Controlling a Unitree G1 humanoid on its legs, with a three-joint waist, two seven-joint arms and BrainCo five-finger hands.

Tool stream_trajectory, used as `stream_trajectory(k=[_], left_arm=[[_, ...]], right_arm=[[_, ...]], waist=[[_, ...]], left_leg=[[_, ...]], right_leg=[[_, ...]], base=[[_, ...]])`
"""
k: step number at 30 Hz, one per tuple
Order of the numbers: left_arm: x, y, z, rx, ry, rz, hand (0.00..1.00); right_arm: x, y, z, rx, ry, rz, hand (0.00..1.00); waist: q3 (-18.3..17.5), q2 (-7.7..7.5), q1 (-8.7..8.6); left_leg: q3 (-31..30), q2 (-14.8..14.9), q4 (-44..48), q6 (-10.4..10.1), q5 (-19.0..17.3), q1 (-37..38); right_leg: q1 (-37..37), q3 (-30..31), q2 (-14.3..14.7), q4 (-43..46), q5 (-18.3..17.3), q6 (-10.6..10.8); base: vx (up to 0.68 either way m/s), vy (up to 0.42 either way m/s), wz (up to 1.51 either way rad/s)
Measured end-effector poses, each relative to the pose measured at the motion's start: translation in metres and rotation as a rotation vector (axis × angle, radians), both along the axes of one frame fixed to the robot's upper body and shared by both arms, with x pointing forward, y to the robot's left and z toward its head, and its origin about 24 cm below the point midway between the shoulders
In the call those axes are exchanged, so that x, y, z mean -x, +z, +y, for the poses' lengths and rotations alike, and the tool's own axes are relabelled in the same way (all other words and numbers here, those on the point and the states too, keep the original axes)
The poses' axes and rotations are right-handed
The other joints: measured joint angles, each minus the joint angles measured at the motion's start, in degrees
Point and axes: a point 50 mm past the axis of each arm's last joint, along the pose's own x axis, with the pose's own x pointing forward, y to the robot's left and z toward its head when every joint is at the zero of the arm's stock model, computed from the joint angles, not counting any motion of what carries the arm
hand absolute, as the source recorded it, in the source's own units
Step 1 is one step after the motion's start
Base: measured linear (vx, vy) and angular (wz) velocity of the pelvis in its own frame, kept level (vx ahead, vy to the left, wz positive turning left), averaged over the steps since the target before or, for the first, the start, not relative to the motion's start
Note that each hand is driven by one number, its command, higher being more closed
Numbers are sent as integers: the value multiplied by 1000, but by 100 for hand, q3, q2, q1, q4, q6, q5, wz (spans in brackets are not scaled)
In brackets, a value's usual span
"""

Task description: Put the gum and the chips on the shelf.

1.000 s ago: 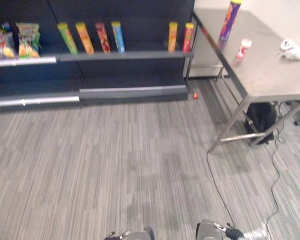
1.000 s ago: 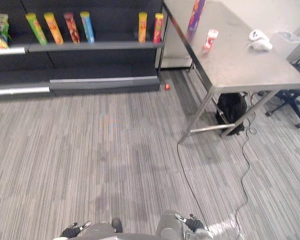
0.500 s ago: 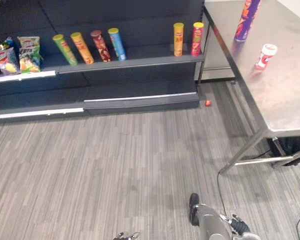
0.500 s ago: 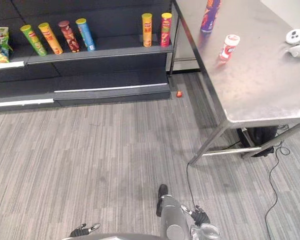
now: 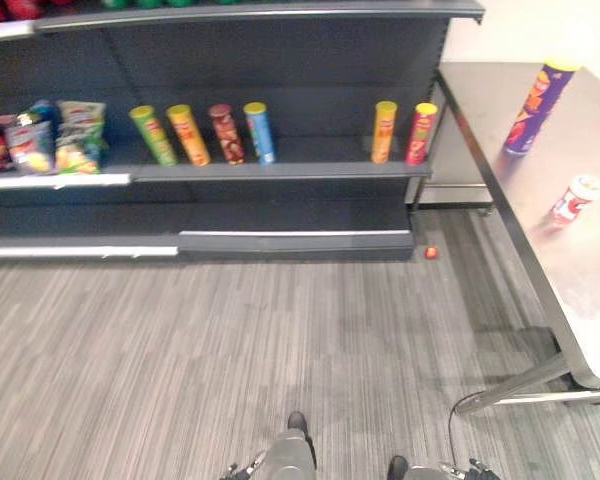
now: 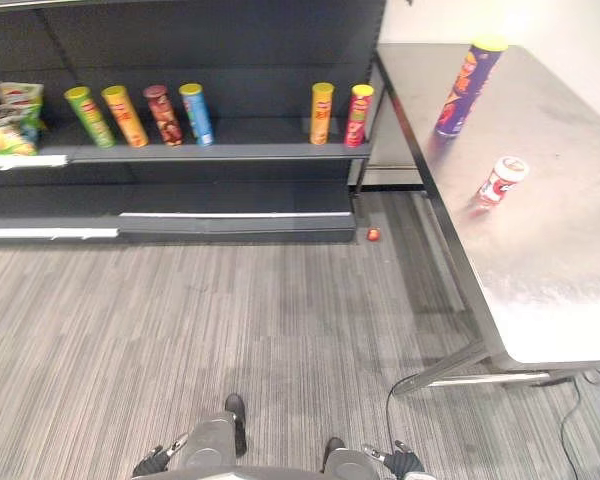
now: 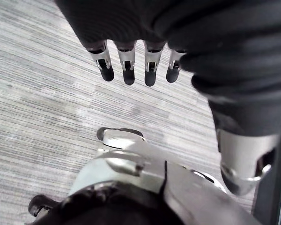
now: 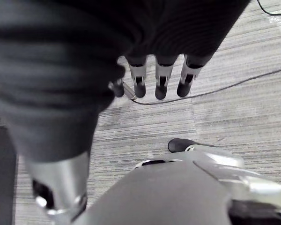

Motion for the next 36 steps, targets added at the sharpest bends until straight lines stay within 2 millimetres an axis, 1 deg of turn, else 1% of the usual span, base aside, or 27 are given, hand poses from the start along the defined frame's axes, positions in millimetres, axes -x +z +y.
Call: stream_trajectory(k=[1, 2, 5, 7, 9, 10, 11, 12, 14, 16, 17, 18, 19, 20, 21, 22, 23, 24, 26, 28, 29, 30, 31, 32, 33, 34, 36], left_arm=[[1, 0, 3, -1, 9, -1, 0], [2, 1, 7, -1, 36, -3, 0], [10, -1, 7, 5, 41, 32, 0], [13, -2, 5, 12, 28, 48, 0], [12, -2, 8, 4, -27, 55, 0], [12, -1, 12, -11, -72, 65, 0], [11, 0, 14, -23, -112, 72, 0], [10, 0, 16, -28, -125, 73, 0], [8, 0, 16, -33, -149, 76, 0], [6, -1, 12, -28, -165, 75, 0], [5, -1, 10, -25, -168, 73, 0], [6, -1, 10, -23, -166, 74, 0], [6, -1, 10, -22, -167, 75, 0], [6, -1, 11, -16, -166, 74, 0], [6, -1, 9, -5, -146, 66, 0], [9, -2, 4, 7, -151, 76, 0], [7, -4, -2, 21, -168, 79, 0], [5, -4, -3, 24, -173, 75, 0], [4, -3, -1, 24, -169, 70, 0], [3, -1, 5, 12, -159, 60, 0], [2, 0, 9, 3, -167, 54, 0], [0, -1, 5, 11, -177, 45, 0], [-2, 1, 6, 8, -170, 32, 0], [1, 0, 7, 6, -129, 39, 0], [7, -3, -4, 41, -79, 53, 0], [7, -4, -9, 54, -60, 51, 0], [9, -4, -8, 60, -14, 45, 0]], right_arm=[[2, -1, 4, -10, 0, 6, 0], [4, -2, 6, -16, 4, 18, 0], [9, -4, 6, -24, -16, 38, 0], [12, -4, 3, -28, -54, 36, 0], [12, -4, 3, -37, -96, 28, 0], [10, -5, 9, -55, -109, 18, 0], [11, -5, 10, -63, -119, 16, 0], [10, -5, 11, -67, -118, 15, 0], [8, -5, 11, -71, -126, 7, 0], [4, -3, 7, -75, -178, -13, 0], [2, -3, 6, -79, -208, -23, 0], [2, -3, 6, -87, -236, -28, 0], [2, -3, 7, -91, -246, -28, 0], [5, -4, 10, -98, -254, -22, 0], [7, -5, 11, -99, -253, -14, 0], [5, -4, 6, -87, -247, -19, 0], [1, -2, 2, -70, -227, -29, 0], [0, -1, 1, -64, -218, -32, 0], [2, -2, 3, -67, -220, -31, 0], [5, -3, 9, -78, -212, -20, 0], [5, -4, 11, -82, -207, -20, 0], [5, -2, 5, -65, -196, -26, 0], [6, -2, 3, -56, -177, -22, 0], [8, -1, -2, -32, -150, -3, 0], [7, 1, -11, -9, -135, -9, 0], [5, 2, -11, -5, -133, -14, 0], [4, 0, -7, -19, -137, -13, 0]], waist=[[-34, -58, 7], [-126, -218, 66], [-350, -276, 13], [-479, -201, 14], [-468, -249, -119], [-404, -350, -207], [-374, -378, -295], [-362, -405, -326], [-355, -406, -334], [-296, -308, -362], [-263, -263, -392], [-221, -246, -444], [-220, -255, -450], [-206, -293, -447], [-145, -337, -424], [-111, -245, -421], [-105, -75, -444], [-98, -19, -449], [-69, -64, -452], [-100, -230, -444], [-150, -259, -382], [-210, -54, -396], [-236, -179, -440], [-193, -52, -330], [-210, 213, -253], [-213, 222, -243], [-208, 78, -149]], left_leg=[[62, -68, 47, 41, -82, 0], [273, -162, 191, 113, -222, -1], [438, -422, 345, 308, -373, 209], [429, -535, 10, 355, -417, 541], [443, -673, -407, 426, -551, 953], [443, -817, -521, 480, -622, 1260], [442, -912, -618, 545, -704, 1566], [458, -937, -629, 559, -739, 1702], [563, -956, -781, 597, -863, 2156], [668, -872, -1018, 573, -848, 2474], [761, -817, -1097, 566, -844, 2580], [896, -796, -1261, 563, -842, 2752], [949, -825, -1327, 563, -843, 2810], [1059, -897, -1447, 555, -846, 2932], [1169, -978, -1577, 406, -868, 3143], [1243, -904, -1597, 351, -873, 3168], [1447, -792, -1593, 320, -856, 3159], [1623, -773, -1580, 301, -843, 3242], [1724, -702, -1475, 306, -839, 3407], [1722, -508, -874, 302, -840, 3409], [1679, -146, 212, 283, -827, 2954], [1465, 531, 1728, 52, -616, 2222], [1333, 627, 2515, -163, -443, 1908], [1076, 825, 3559, -531, -164, 1539], [887, 905, 4152, -488, -239, 1261], [916, 865, 4321, -418, -310, 1133], [959, 655, 4274, -235, -619, 883]], right_leg=[[23, 74, -44, 23, -44, -47], [46, 226, -173, -86, -78, 13], [57, 549, -417, 66, -9, 109], [-457, 755, -469, 1174, -9, 111], [-1167, 856, -622, 2834, 189, 436], [-1508, 851, -817, 3723, 611, 719], [-1699, 810, -993, 4408, 1017, 649], [-1772, 730, -1074, 4724, 1029, 629], [-2180, 53, -1241, 5423, 334, 224], [-2333, -670, -1115, 4954, -131, -39], [-2335, -1056, -1020, 4431, -174, -114], [-2289, -1728, -953, 3296, -154, -157], [-2266, -1951, -928, 2794, -83, -128], [-2171, -2306, -901, 1945, 271, -123], [-2002, -2706, -840, 1423, 528, -823], [-1980, -2757, -720, 1381, 487, -872], [-2010, -2928, -577, 1328, 405, -781], [-1989, -3050, -543, 1368, 40, -697], [-1866, -3305, -648, 1792, -487, -743], [-1636, -3402, -567, 1783, -695, -844], [-1397, -3619, -459, 1532, -913, -558], [-1231, -3824, -609, 1987, -1194, -693], [-1254, -3595, -854, 2404, -1246, -870], [-1160, -3141, -722, 2399, -1296, -699], [-975, -2939, -361, 2054, -1255, -704], [-896, -2770, -260, 1894, -1179, -691], [-663, -2003, 28, 1333, -899, -735]], base=[[475, 231, -40], [357, 171, -42], [338, 189, -39], [253, 170, -40], [187, 113, -5], [216, 84, 9], [229, 75, 10], [242, 60, 5], [254, 23, -7], [302, -15, -20], [441, -80, -28], [377, -88, -24], [340, -91, -28], [314, -102, -44], [315, -115, -57], [384, -182, -69], [326, -197, -66], [285, -197, -55], [203, -187, -34], [155, -226, -14], [185, -231, 8], [260, -185, 20], [354, -59, -10], [277, 56, -74], [213, 66, -111], [222, 49, -149], [218, 22, -178]])
